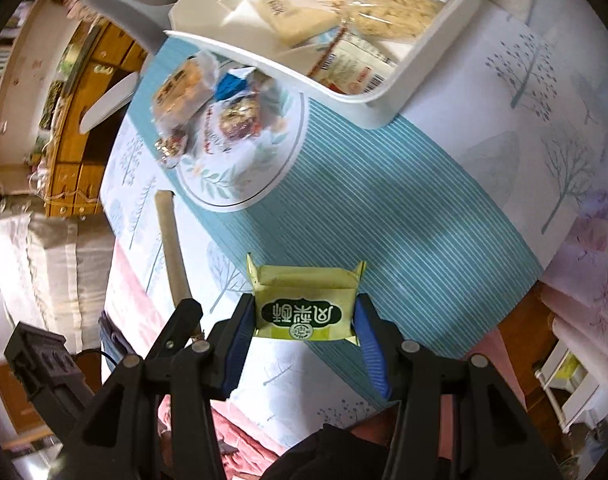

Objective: Organize snacks
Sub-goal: 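Lift both held packets and carry them over the white tray, then lower both packets into the tray and open both tools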

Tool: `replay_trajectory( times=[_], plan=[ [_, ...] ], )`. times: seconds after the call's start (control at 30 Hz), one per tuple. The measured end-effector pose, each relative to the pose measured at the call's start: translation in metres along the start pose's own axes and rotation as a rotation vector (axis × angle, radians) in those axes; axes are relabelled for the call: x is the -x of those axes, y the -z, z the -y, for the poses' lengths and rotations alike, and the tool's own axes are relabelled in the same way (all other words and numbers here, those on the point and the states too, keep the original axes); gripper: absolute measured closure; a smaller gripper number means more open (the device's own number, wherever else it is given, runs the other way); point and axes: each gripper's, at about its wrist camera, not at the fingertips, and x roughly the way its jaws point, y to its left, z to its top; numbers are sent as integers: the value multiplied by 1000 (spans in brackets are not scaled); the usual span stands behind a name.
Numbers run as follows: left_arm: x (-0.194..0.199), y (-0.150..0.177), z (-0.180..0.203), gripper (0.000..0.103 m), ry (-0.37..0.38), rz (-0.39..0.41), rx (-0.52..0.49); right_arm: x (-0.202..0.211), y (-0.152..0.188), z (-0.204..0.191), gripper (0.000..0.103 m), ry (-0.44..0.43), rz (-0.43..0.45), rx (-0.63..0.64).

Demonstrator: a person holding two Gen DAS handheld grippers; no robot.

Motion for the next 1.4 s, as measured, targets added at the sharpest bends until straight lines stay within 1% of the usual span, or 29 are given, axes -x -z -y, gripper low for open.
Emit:
replay_trajectory(
  times=[0.07, 0.27, 0.47, 0.7, 0.87, 1.03, 1.13, 1.3, 1.4],
  plan=[
    [18, -4, -3, 50, 19, 25, 13, 5, -2, -1, 53, -7, -2, 31],
    [42, 0, 15, 50, 59, 120, 48, 23, -11, 1, 53, -37, -2, 124],
    [52, -7, 44, 50, 61, 207, 74, 46, -36, 7, 53, -55, 5, 200],
    [46, -21, 84, 50, 65, 280, 109, 65, -75, 11, 53, -37, 5, 290],
    [34, -31, 110, 50, 58, 310, 120, 77, -104, 16, 53, -28, 9, 348],
    [17, -41, 135, 50, 58, 322, 125, 86, -131, 22, 53, -22, 11, 394],
    [5, -46, 149, 50, 62, 324, 124, 89, -145, 27, 53, -17, 15, 411],
    [-14, -53, 168, 50, 69, 315, 128, 99, -166, 37, 53, -10, 57, 427],
    [-25, -57, 177, 50, 70, 305, 131, 102, -176, 44, 50, -31, 71, 420]
  ],
)
